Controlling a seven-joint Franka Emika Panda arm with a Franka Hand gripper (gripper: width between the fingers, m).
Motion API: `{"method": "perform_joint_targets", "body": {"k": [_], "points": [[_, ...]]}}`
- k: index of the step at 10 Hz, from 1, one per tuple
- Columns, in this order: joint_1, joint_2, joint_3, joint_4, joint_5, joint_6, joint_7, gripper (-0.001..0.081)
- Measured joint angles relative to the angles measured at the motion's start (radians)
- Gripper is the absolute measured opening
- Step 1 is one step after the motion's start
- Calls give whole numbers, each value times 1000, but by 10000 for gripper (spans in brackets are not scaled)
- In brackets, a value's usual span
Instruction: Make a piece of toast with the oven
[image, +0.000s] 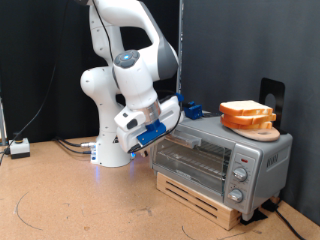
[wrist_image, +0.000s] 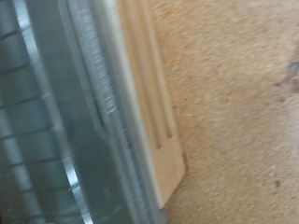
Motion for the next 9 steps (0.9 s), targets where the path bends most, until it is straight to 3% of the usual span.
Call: {"method": "perform_joint_targets", "body": {"k": [5, 9], "points": [[-4, 157, -33, 93, 85, 20, -112, 809], [-5, 182, -34, 142, 127, -38, -154, 809]]}}
